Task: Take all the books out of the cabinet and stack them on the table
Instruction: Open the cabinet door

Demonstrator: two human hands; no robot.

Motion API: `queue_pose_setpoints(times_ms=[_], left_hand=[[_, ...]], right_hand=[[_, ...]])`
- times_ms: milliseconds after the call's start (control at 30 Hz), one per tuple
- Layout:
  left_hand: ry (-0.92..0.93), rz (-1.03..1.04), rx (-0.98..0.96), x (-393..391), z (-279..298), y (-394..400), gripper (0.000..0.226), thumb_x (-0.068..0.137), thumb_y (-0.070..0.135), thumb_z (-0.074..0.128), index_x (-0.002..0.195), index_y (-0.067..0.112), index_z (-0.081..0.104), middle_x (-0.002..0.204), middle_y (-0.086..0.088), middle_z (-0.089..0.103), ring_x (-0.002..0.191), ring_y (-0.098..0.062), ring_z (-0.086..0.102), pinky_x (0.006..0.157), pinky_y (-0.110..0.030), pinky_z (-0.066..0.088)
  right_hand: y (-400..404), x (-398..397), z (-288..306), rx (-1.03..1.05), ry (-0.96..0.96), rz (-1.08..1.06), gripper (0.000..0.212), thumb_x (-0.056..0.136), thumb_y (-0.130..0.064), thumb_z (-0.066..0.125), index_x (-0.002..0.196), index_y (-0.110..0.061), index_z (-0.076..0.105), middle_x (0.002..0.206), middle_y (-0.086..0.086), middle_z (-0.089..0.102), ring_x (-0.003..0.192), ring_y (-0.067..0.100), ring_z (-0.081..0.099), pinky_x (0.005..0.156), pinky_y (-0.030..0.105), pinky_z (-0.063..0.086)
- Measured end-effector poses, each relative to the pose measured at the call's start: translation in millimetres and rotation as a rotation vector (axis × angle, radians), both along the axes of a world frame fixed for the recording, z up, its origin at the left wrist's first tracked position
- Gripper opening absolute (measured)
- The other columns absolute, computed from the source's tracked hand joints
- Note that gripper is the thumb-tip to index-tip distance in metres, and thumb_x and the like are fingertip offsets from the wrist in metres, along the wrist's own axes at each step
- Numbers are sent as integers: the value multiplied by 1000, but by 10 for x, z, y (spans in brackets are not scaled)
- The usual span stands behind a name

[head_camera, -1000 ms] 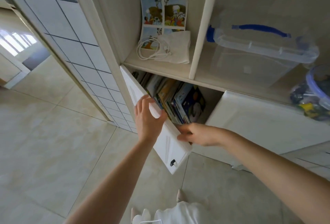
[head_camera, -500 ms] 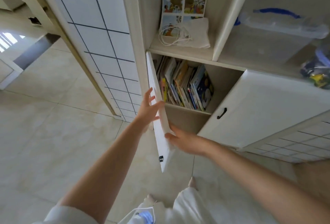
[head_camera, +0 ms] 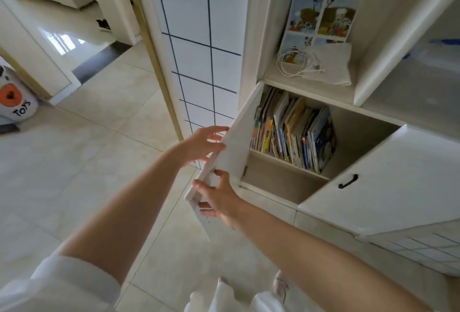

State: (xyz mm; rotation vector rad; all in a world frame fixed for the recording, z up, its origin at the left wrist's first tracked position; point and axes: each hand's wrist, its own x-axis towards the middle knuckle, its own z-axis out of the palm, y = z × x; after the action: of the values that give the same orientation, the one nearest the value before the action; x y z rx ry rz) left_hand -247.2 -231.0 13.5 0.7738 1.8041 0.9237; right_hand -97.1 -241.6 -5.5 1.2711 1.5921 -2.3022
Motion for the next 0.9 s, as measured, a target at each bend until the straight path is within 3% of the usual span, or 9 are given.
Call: queue_pose_setpoints(times_ms=[133, 267, 533, 633, 700, 767, 900], left_hand=[[81, -10, 14, -136, -8, -86, 45, 92, 12, 62, 131, 33, 55, 121, 0, 62, 108, -24, 64, 89, -46, 57], [65, -13, 20, -252, 14, -134, 42, 92, 9, 62, 127, 32, 58, 122, -2, 64, 108, -26, 65, 91, -47, 55], [166, -36, -5, -320, 74, -114, 38, 88, 7, 66, 118, 30, 60, 115, -7, 65, 102, -28, 66, 89, -43, 57], [297, -47, -10, -306, 104, -66, 36, 85, 7, 69, 114, 25, 62, 108, -1, 65, 92, -21, 65, 77, -30, 55], [352, -13, 17, -254, 110, -16, 37, 83, 4, 70, 114, 24, 62, 106, 1, 64, 88, -21, 66, 75, -33, 56], [466, 17, 85, -186, 109, 43, 36, 82, 3, 69, 114, 20, 64, 103, 2, 65, 90, -22, 65, 82, -39, 56], [746, -18, 138, 39, 183, 187, 34, 82, 11, 68, 115, 21, 66, 111, 3, 67, 105, -19, 59, 92, -31, 45]], right_hand=[[-68, -221, -26, 15, -1, -30, 66, 88, -36, 66, 134, -29, 19, 132, 10, 52, 106, 25, 64, 71, 26, 57], [-116, -412, -50, 118, -16, -33, 64, 88, -37, 65, 134, -25, 21, 133, 7, 50, 110, 22, 61, 69, 24, 59], [8, -449, -57, -9, 3, -4, 65, 84, -35, 70, 133, -24, 28, 121, 6, 55, 101, 21, 65, 72, 30, 60], [157, -326, -50, -4, -14, 63, 63, 86, -36, 67, 134, -25, 29, 122, 6, 54, 104, 20, 62, 74, 31, 60], [316, -190, -57, 28, -52, 82, 56, 88, -32, 65, 133, -24, 31, 122, 5, 54, 105, 20, 61, 77, 32, 59], [524, -14, -75, 69, -108, 61, 49, 89, -25, 63, 130, -23, 36, 121, 5, 56, 105, 21, 62, 81, 34, 59], [1044, 384, -103, 136, -245, -44, 31, 92, -16, 59, 120, -19, 46, 112, 7, 61, 103, 24, 64, 86, 41, 58]])
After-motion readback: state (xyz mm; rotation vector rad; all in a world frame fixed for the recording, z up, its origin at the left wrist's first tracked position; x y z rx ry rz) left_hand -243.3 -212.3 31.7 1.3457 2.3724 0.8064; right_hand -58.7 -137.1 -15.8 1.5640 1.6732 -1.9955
